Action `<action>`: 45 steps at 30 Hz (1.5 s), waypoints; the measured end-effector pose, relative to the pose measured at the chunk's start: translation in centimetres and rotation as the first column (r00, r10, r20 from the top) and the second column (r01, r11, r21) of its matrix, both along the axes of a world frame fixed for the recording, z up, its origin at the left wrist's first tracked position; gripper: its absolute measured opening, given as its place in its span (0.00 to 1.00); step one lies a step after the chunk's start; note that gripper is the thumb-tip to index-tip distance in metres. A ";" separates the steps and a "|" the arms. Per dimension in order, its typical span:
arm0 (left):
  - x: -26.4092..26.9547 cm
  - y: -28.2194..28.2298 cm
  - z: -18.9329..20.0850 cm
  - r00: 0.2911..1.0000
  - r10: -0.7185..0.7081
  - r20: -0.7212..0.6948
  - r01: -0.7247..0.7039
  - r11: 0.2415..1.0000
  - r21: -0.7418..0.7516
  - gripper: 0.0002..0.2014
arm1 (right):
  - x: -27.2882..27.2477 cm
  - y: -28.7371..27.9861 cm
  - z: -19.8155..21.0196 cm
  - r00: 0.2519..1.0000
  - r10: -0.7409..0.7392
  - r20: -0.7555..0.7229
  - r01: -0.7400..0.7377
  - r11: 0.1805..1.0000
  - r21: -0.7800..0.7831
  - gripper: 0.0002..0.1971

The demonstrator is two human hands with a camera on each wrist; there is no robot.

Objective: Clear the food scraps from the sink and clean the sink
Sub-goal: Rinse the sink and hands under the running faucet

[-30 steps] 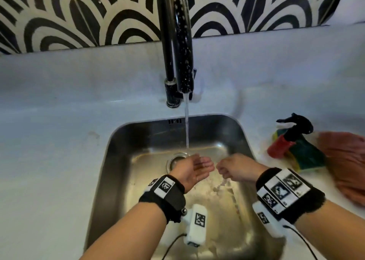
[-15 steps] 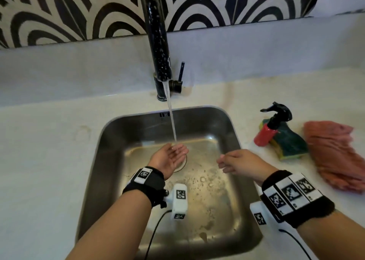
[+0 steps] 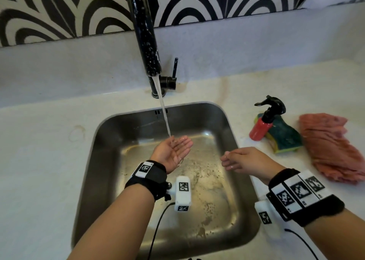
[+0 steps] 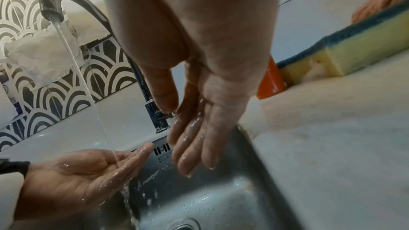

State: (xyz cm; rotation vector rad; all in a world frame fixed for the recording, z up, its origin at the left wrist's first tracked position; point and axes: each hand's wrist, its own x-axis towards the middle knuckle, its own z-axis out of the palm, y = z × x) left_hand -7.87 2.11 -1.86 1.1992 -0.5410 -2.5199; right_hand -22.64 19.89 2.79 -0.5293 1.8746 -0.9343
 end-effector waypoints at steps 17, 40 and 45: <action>-0.2 8.4 -3.7 0.126 -0.754 0.644 0.987 0.158 -0.007 0.23 | 1.0 1.3 -0.5 0.995 0.095 0.009 -0.095 0.995 0.036 0.12; 8.2 -4.4 3.0 0.964 -0.141 0.226 0.211 0.923 -0.323 0.19 | 8.0 -12.8 -0.4 0.777 -0.047 0.628 0.132 0.987 -0.089 0.19; 9.7 -5.1 1.4 0.950 -0.163 0.265 0.239 0.928 -0.286 0.18 | 8.7 -14.4 -1.8 0.726 -0.127 0.675 0.216 0.975 -0.048 0.19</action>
